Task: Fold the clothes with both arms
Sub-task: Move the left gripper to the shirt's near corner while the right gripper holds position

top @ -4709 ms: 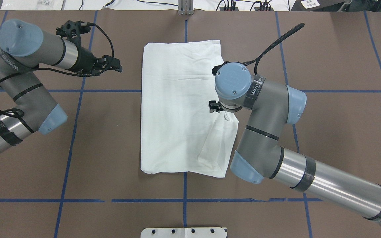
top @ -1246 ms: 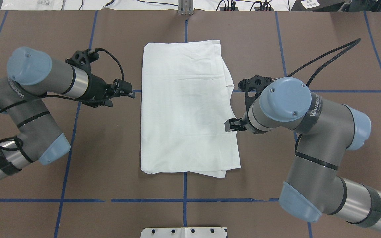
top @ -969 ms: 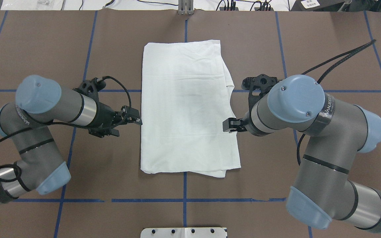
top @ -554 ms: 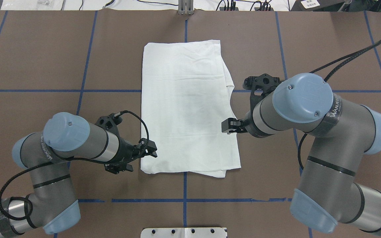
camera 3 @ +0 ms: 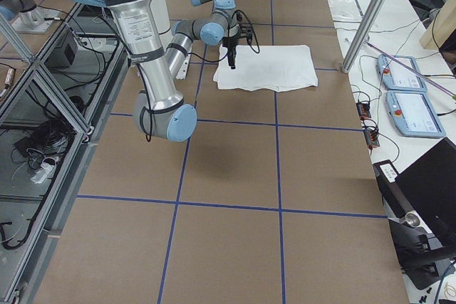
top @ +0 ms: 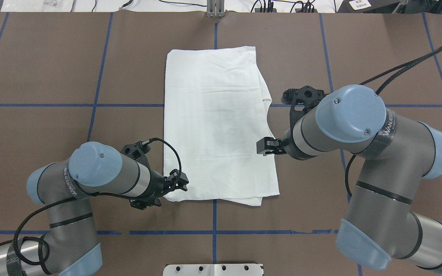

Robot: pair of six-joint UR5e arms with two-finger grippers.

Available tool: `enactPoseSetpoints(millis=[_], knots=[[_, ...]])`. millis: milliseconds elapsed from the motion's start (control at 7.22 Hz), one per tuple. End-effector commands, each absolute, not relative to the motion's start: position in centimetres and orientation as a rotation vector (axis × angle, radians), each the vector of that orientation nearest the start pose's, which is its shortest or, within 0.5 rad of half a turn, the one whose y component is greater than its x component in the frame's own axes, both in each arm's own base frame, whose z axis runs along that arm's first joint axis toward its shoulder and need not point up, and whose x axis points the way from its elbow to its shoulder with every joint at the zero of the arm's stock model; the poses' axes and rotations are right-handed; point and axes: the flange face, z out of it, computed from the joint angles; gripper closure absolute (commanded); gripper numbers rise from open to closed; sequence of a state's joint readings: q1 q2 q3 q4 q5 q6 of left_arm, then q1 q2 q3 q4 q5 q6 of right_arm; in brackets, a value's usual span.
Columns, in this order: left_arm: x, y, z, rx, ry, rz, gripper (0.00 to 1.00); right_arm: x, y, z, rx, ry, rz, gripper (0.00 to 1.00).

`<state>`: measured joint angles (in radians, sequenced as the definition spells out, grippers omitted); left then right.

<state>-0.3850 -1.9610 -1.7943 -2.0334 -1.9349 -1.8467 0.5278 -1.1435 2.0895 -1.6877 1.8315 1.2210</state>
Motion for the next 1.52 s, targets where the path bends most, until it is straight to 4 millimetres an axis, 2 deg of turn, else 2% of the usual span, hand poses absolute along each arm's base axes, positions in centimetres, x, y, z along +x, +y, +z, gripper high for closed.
enactPoseSetpoints(millis=[0, 277, 692, 831, 1385], knots=[[53.6, -32.3, 29.5, -0.268, 1.066, -0.405, 0.10, -41.6, -36.7, 22.3, 0.127, -0.848, 0.059, 0.00], [53.7, -32.6, 29.3, -0.251, 1.069, -0.415, 0.14, -41.6, -36.7, 22.3, 0.124, -0.849, 0.058, 0.00], [54.1, -32.9, 28.8, -0.240, 1.061, -0.428, 0.28, -41.8, -36.7, 22.5, 0.122, -0.845, 0.056, 0.00], [54.7, -33.1, 29.2, -0.238, 1.051, -0.433, 0.29, -41.9, -36.7, 22.4, 0.122, -0.845, 0.056, 0.00], [54.8, -33.4, 29.4, -0.230, 1.046, -0.441, 0.33, -42.0, -36.8, 22.6, 0.121, -0.843, 0.056, 0.00]])
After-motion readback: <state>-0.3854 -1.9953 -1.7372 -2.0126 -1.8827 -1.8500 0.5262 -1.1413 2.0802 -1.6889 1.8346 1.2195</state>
